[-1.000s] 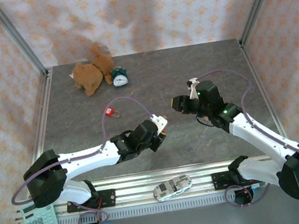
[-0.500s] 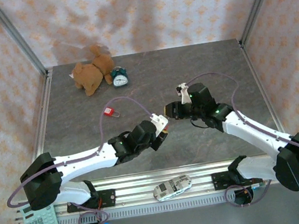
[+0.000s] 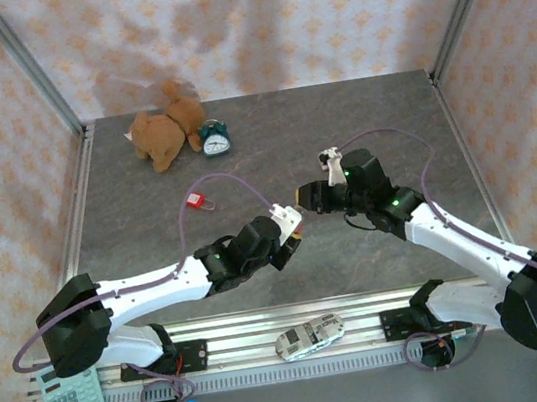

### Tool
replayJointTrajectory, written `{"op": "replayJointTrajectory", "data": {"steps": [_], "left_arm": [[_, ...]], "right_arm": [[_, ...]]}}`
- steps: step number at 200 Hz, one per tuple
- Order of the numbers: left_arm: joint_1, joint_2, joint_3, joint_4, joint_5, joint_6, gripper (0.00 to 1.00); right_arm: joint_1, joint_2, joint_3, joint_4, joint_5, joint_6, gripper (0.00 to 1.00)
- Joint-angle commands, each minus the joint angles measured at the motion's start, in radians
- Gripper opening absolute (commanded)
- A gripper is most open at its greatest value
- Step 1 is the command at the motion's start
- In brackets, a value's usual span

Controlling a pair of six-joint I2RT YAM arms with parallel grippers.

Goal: Unlock with the key

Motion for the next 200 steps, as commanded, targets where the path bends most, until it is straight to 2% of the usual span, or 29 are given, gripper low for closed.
{"op": "replayJointTrajectory", "data": {"steps": [1, 62, 94, 137, 200], "left_arm": [[-0.007, 0.006, 0.002, 0.045, -0.019, -0.006, 0.26], [-0.008, 0.004, 0.003, 0.052, -0.009, -0.013, 0.26], [-0.009, 0.0, -0.001, 0.068, -0.015, -0.025, 0.25], [-0.008, -0.013, -0.013, 0.126, -0.04, -0.049, 0.23], [-0.007, -0.031, -0.001, 0.173, -0.063, -0.06, 0.21]], "right_arm": [[0.005, -0.003, -0.017, 0.019, -0.007, -0.003, 0.29], [0.033, 0.054, -0.015, 0.019, -0.048, -0.023, 0.21], [0.034, 0.055, -0.02, 0.008, -0.042, -0.034, 0.11], [0.055, 0.048, -0.058, 0.034, -0.045, -0.029, 0.04], [0.097, 0.041, -0.116, 0.043, -0.019, -0.053, 0.0]]}}
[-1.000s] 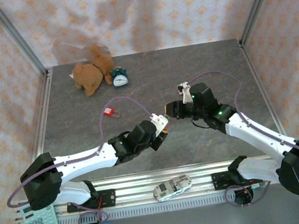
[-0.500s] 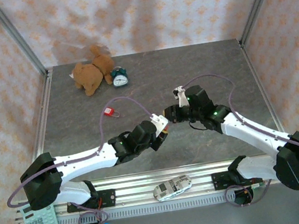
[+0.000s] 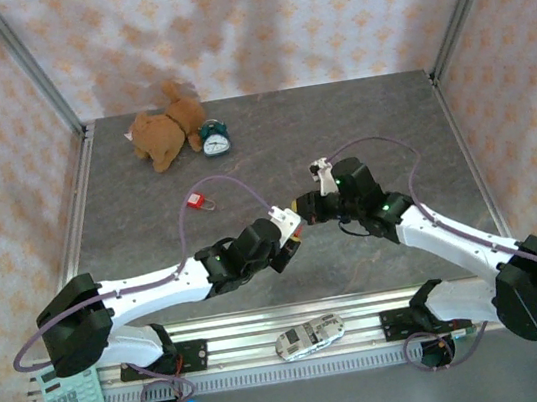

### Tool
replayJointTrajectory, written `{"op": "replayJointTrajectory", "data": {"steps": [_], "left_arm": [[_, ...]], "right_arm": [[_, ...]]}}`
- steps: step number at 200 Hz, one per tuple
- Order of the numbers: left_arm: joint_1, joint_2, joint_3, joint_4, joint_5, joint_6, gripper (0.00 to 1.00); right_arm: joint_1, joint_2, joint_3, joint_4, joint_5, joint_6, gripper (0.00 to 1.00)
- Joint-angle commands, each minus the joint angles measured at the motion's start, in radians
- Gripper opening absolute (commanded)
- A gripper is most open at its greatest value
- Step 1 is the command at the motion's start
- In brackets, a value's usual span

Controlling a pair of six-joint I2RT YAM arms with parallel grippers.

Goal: Unlock with the key

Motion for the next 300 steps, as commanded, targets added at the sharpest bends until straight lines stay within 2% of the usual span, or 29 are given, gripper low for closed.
{"op": "replayJointTrajectory", "data": {"steps": [1, 28, 70, 108, 134, 198, 250, 276, 300], "left_arm": [[-0.002, -0.033, 0.016, 0.167, -0.055, -0.023, 0.21], [-0.001, -0.046, 0.025, 0.178, -0.037, -0.021, 0.21], [0.01, -0.051, 0.041, 0.174, -0.052, -0.011, 0.21], [0.027, -0.051, 0.066, 0.17, -0.056, 0.006, 0.2], [0.031, -0.045, 0.081, 0.143, -0.048, 0.023, 0.2], [0.016, -0.008, 0.039, 0.092, -0.063, 0.016, 0.2], [0.015, 0.0, 0.02, 0.077, -0.057, 0.008, 0.21], [0.014, -0.004, 0.014, 0.078, -0.06, 0.007, 0.2], [0.01, -0.01, 0.023, 0.069, -0.073, 0.017, 0.2]], "right_arm": [[0.036, -0.004, -0.05, -0.037, -0.007, -0.029, 0.0], [0.036, -0.013, -0.091, 0.015, -0.043, -0.04, 0.0], [0.053, -0.001, -0.087, 0.003, -0.08, -0.047, 0.0], [0.079, 0.02, -0.084, -0.03, -0.074, -0.05, 0.0], [0.08, -0.009, -0.063, -0.077, -0.011, -0.053, 0.03], [0.024, -0.111, 0.074, -0.188, 0.244, 0.057, 0.35], [-0.002, -0.148, 0.178, -0.239, 0.305, 0.048, 0.45], [-0.013, -0.113, 0.18, -0.261, 0.313, 0.043, 0.45], [-0.013, -0.064, 0.174, -0.254, 0.271, 0.047, 0.45]]}}
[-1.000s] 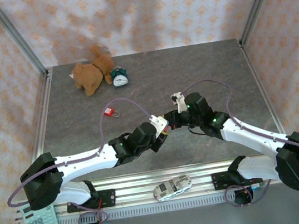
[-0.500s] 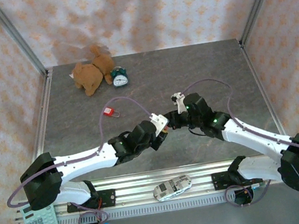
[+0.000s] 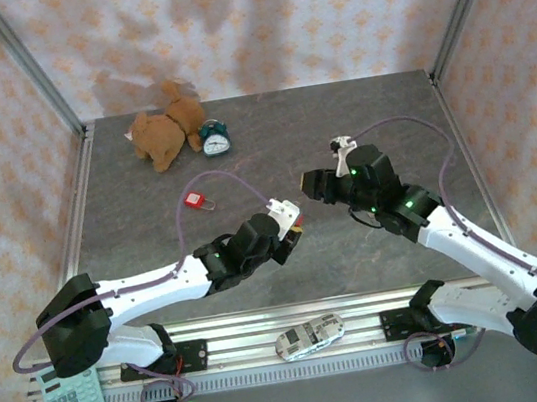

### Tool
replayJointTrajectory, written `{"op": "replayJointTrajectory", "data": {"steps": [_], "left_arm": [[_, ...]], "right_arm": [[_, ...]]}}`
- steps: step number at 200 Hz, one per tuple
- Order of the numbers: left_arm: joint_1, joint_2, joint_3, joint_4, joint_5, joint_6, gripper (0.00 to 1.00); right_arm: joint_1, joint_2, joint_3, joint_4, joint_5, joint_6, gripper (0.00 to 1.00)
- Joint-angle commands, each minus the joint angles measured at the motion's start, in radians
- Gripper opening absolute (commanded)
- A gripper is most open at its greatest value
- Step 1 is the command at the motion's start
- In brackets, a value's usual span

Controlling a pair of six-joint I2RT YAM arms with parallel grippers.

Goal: Unlock with the key

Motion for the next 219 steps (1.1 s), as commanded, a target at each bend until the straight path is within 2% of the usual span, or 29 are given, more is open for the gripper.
{"op": "replayJointTrajectory", "data": {"steps": [1, 35, 64, 89, 126, 152, 178, 198, 219], "left_arm": [[-0.003, -0.01, 0.0, 0.025, -0.046, 0.006, 0.21], [-0.006, -0.024, 0.014, 0.017, -0.078, 0.031, 0.21], [-0.006, -0.033, 0.014, 0.022, -0.092, 0.041, 0.21], [-0.01, -0.022, 0.025, 0.012, -0.12, 0.071, 0.21], [-0.059, 0.026, 0.11, -0.073, -0.335, 0.241, 0.2], [-0.121, 0.094, 0.135, -0.023, -0.546, 0.427, 0.2], [-0.18, 0.206, 0.118, 0.178, -0.783, 0.724, 0.2], [-0.208, 0.305, 0.065, 0.499, -0.9, 1.007, 0.19], [-0.225, 0.406, 0.027, 0.853, -0.954, 1.269, 0.18]], "right_arm": [[-0.004, 0.046, 0.006, -0.032, -0.006, 0.001, 0.45], [-0.001, 0.127, -0.033, 0.006, -0.117, 0.004, 0.44], [-0.001, 0.094, -0.067, 0.0, -0.098, -0.004, 0.44], [-0.013, 0.032, -0.041, -0.054, -0.029, -0.03, 0.44], [-0.075, -0.063, -0.052, -0.048, 0.057, -0.008, 0.47], [-0.13, -0.11, -0.072, -0.036, 0.049, 0.002, 0.47], [-0.163, -0.155, -0.089, -0.024, 0.006, -0.012, 0.48], [-0.169, -0.175, -0.104, -0.017, -0.03, -0.017, 0.48], [-0.17, -0.196, -0.127, -0.017, -0.06, -0.02, 0.47]]}}
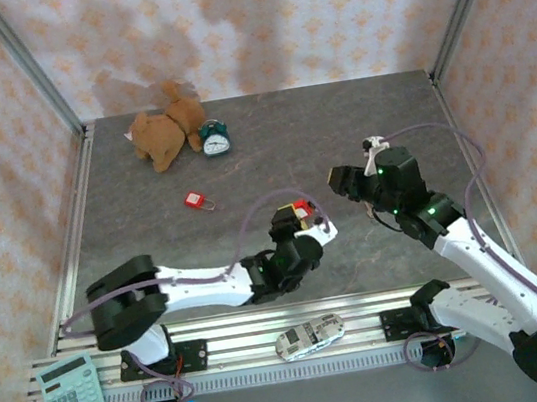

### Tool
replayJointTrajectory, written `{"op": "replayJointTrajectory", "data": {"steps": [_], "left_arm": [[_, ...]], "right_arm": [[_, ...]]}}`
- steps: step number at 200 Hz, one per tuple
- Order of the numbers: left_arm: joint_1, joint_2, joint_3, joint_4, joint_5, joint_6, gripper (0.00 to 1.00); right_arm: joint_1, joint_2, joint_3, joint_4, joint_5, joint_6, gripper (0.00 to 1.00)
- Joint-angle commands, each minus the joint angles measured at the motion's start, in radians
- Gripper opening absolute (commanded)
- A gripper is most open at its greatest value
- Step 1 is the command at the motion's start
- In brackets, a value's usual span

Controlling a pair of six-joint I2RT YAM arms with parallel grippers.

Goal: Unlock with the key

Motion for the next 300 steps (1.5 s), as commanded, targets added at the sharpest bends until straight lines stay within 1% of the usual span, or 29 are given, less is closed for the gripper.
{"op": "replayJointTrajectory", "data": {"steps": [1, 16, 46, 82, 112, 137, 196, 220, 238, 300], "left_arm": [[-0.018, 0.081, -0.039, 0.486, -0.201, 0.418, 0.18], [-0.033, 0.151, -0.049, 0.666, -0.216, 0.539, 0.17], [-0.045, 0.285, -0.057, 0.941, -0.227, 0.743, 0.13], [-0.049, 0.306, -0.068, 0.942, -0.228, 0.719, 0.13], [-0.052, 0.324, -0.068, 0.942, -0.228, 0.718, 0.13], [-0.055, 0.329, -0.066, 0.942, -0.227, 0.721, 0.13], [-0.071, 0.329, -0.066, 0.913, -0.233, 0.699, 0.13], [-0.078, 0.327, -0.061, 0.905, -0.234, 0.7, 0.13], [-0.08, 0.326, -0.063, 0.893, -0.236, 0.69, 0.13], [-0.079, 0.326, -0.062, 0.871, -0.242, 0.663, 0.12]], "right_arm": [[-0.004, -0.029, -0.031, 0.014, -0.046, -0.013, 0.47], [-0.004, -0.043, -0.055, 0.0, -0.073, -0.017, 0.47], [-0.004, -0.061, -0.117, -0.011, -0.122, -0.017, 0.48], [-0.005, -0.041, -0.127, -0.037, -0.167, -0.034, 0.48], [-0.001, 0.019, -0.115, -0.066, -0.197, -0.048, 0.48], [0.015, 0.072, -0.106, -0.074, -0.199, -0.065, 0.48], [0.031, 0.103, -0.1, -0.051, -0.186, -0.065, 0.48], [0.032, 0.107, -0.094, -0.037, -0.179, -0.056, 0.48], [0.033, 0.108, -0.089, -0.035, -0.205, -0.055, 0.48], [0.039, 0.047, -0.107, -0.063, -0.243, -0.051, 0.48]]}}
